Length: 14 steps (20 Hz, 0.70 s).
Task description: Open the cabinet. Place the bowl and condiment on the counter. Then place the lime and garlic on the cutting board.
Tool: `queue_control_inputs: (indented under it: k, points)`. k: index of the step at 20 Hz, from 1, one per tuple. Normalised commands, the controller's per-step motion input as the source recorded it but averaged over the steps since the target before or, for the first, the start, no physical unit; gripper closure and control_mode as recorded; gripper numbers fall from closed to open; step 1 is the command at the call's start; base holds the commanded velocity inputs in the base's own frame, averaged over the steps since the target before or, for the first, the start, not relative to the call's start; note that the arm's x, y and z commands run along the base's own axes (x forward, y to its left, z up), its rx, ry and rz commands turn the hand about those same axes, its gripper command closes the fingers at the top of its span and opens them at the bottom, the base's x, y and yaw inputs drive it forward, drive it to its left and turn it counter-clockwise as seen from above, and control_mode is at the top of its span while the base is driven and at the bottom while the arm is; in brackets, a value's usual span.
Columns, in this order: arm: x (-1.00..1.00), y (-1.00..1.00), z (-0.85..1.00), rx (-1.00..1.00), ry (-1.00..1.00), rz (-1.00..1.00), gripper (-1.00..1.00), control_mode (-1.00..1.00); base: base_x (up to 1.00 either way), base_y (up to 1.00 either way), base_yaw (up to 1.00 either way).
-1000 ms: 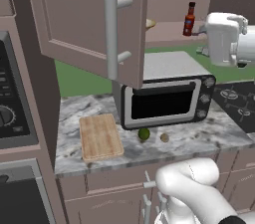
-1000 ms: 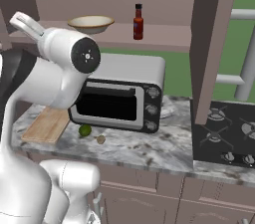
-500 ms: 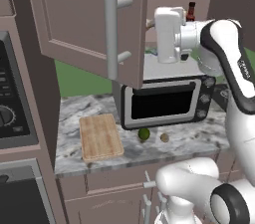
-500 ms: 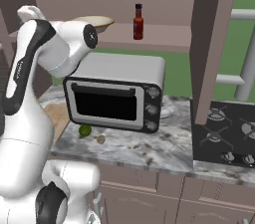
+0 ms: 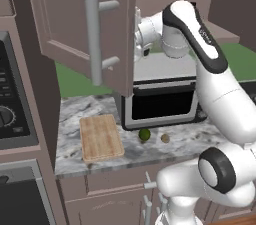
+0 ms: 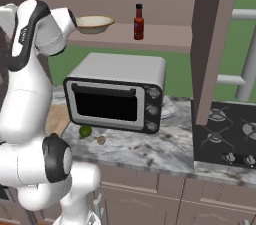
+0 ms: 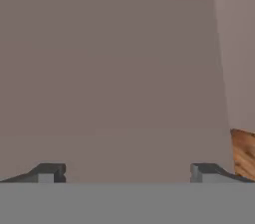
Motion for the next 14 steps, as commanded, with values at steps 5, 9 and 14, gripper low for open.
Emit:
queue_control_inputs:
  k: [5,9,14]
  points:
    - [-0.49,1.00,-0.23,-0.37,-0.16,0.26,-1.00,-1.00,0.00,0.00,0.00]
    - [-0.21,1.00,-0.12,-0.25,-0.14,0.00,-1.00,-1.00,0.00,0.00,0.00]
    - [-0.33,-0.37,-0.04,-0.02,-0.23,-0.14,-1.00,-1.00,0.00,0.00,0.00]
